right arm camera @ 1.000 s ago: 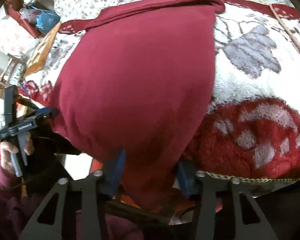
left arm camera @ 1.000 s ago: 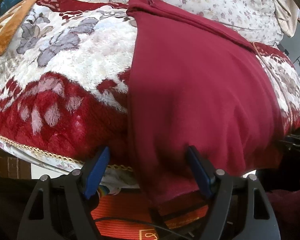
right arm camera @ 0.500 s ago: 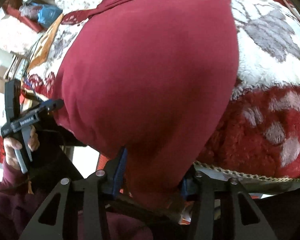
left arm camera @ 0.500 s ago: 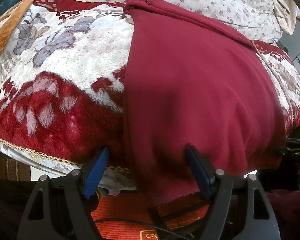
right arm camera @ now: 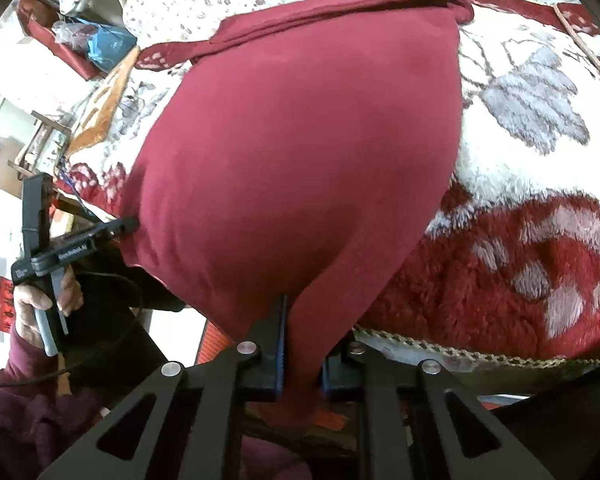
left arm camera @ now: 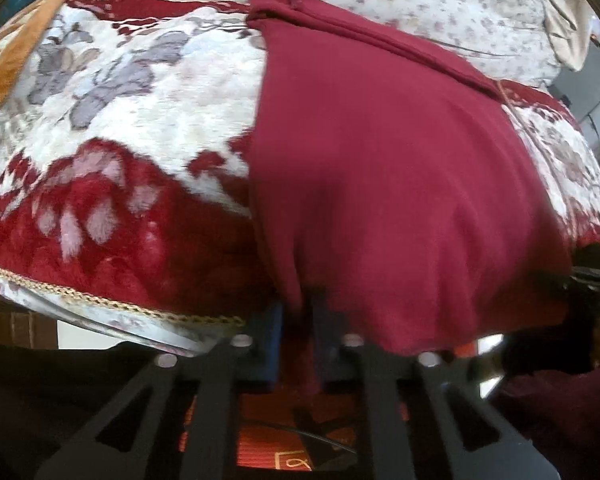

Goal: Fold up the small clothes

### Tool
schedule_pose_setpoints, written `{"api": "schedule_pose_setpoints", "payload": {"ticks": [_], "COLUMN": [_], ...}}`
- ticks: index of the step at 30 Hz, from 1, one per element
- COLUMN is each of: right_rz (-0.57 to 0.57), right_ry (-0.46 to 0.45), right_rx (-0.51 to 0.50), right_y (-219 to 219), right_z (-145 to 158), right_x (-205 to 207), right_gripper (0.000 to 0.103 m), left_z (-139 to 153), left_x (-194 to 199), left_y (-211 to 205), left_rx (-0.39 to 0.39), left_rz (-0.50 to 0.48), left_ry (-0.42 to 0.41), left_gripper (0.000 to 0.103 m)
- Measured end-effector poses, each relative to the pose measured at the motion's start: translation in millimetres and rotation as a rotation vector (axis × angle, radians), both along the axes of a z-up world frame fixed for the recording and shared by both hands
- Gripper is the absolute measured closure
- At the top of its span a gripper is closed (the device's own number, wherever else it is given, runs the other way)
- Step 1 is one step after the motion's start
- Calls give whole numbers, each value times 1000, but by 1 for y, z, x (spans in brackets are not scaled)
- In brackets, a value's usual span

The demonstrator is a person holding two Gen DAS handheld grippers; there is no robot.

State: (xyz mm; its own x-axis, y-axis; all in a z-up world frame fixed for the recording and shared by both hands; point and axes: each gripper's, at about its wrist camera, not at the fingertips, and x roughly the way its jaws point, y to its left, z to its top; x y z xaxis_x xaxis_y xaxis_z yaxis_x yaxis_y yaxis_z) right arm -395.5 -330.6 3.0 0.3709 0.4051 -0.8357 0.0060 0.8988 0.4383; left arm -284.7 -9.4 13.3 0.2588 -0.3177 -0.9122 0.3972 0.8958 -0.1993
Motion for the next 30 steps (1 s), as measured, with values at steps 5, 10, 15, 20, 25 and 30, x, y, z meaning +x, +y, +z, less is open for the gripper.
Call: {"api": "schedule_pose_setpoints", "payload": {"ticks": [5,10,15,20,25,30], "right_rz": [-7,-35,-82,-121,-171,-212], "right_ry": [-36,-100,-181,-252,-290,-290], "right_rx": [81,169,192,143,117,124], "right_y": [-5,-22,-38,-52,-76,-98], "right_z": [15,38,64,87,100,97], "right_x": [1,4,17,47,91,148], "right_gripper": [91,91,91,92,92,92], "left_z": [24,64,81,95,114,114], "left_x": [2,15,35,70,113,168], "left_y": [1,10,-4,-18,-35,-60], "left_rx": [-68,-172,-168,-174,-180,-168], "left_rz": [-23,8,22,59,84,114], "left_ry": [-4,-70,-142,-200,-269,-284], "left_gripper": [94,94,94,94,94,95]}}
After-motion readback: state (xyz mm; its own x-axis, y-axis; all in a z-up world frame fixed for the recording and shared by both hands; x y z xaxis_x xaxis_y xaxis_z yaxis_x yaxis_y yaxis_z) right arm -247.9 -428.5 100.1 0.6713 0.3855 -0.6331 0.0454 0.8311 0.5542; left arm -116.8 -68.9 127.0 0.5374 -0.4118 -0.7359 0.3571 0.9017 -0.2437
